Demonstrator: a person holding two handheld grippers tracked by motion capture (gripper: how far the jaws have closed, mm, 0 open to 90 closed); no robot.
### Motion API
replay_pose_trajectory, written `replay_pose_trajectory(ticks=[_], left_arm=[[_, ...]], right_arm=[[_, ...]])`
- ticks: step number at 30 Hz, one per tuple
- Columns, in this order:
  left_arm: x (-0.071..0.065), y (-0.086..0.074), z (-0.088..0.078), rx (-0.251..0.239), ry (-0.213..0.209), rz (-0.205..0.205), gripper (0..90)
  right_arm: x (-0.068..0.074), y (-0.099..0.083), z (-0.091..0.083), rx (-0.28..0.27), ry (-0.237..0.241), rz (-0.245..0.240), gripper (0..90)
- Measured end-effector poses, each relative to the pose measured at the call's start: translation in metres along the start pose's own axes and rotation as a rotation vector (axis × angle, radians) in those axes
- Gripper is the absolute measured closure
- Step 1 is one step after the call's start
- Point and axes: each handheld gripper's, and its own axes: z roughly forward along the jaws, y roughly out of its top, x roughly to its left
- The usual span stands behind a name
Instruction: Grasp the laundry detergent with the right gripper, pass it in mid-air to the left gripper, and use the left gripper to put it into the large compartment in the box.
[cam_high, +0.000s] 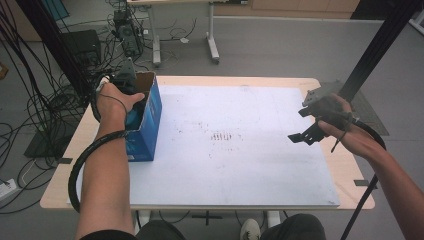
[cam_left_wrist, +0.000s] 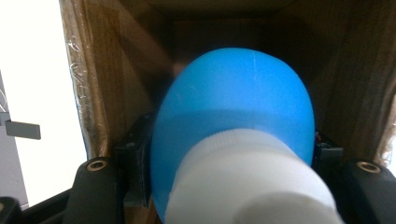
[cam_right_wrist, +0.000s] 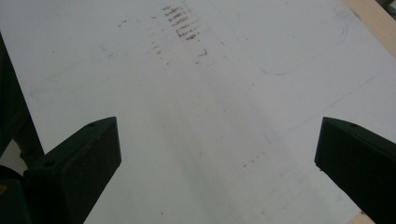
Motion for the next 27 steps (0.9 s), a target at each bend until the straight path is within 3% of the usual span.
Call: replay_pose_trajectory(ticks=[27], left_arm=[[-0.0011, 0.0019, 0.0008, 0.002, 0.010, 0.005, 35.5]], right_arm=[[-0.0013, 0.0004, 0.0023, 0.008, -0.003, -0.003, 0.3]])
